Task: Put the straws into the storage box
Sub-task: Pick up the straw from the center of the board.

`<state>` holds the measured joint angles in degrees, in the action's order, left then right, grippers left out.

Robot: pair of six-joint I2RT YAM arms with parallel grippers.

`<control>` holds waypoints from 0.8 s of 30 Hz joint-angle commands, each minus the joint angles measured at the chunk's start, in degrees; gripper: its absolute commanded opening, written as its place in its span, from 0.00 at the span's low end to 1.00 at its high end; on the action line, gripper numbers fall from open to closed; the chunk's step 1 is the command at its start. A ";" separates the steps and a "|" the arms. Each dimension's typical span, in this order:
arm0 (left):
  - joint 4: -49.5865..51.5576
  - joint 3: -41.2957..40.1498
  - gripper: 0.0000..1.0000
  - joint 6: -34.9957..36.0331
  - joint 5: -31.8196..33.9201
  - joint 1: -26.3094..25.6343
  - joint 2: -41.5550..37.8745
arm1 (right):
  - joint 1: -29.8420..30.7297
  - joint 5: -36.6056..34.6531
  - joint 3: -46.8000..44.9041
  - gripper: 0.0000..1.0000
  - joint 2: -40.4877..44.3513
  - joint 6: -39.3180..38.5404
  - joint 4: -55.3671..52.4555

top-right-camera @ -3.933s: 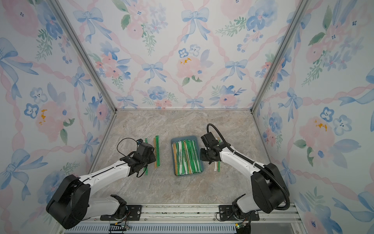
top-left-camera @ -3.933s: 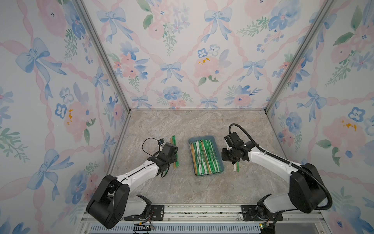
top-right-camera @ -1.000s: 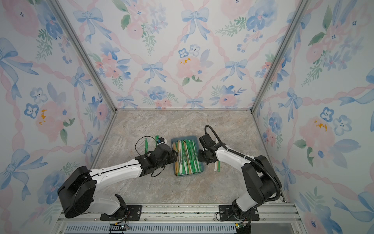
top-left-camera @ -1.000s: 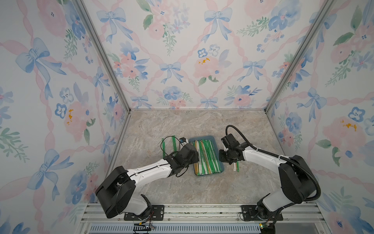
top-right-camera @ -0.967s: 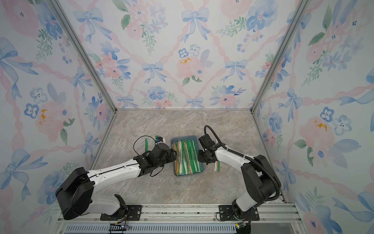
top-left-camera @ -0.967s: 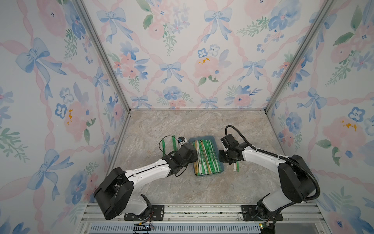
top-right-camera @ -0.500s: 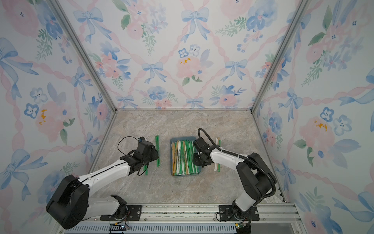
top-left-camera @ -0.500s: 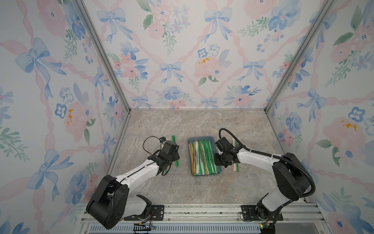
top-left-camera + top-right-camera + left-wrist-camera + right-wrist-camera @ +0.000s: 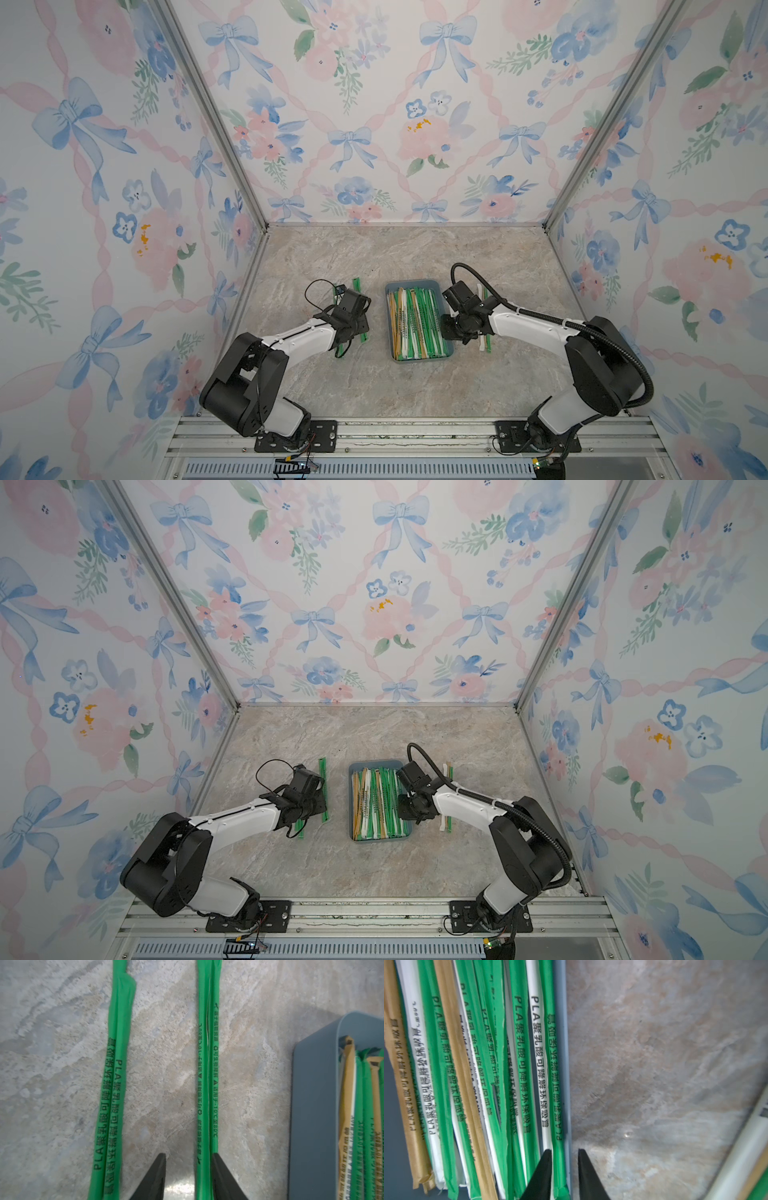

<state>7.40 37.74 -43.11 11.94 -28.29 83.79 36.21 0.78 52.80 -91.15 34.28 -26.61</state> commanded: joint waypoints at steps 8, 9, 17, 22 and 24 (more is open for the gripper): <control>0.95 3.04 0.38 2.32 0.61 0.42 3.44 | -2.27 -1.48 0.82 0.25 2.90 -1.46 -3.26; 0.98 2.98 0.38 2.29 0.56 0.49 3.64 | -2.45 -1.51 0.80 0.25 2.98 -1.55 -3.40; 1.14 2.92 0.33 3.43 1.65 0.39 4.98 | -3.59 -1.44 0.55 0.25 3.73 -2.08 -3.96; 1.19 2.60 0.29 3.81 2.03 0.34 5.31 | -4.26 -1.40 0.39 0.25 3.99 -2.40 -4.17; 1.29 2.86 0.28 4.29 2.34 0.18 5.88 | -4.47 -1.41 0.42 0.25 4.05 -2.49 -4.20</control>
<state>7.40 40.01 -40.42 13.06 -28.32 88.27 32.45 0.16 52.80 -88.42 32.58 -29.15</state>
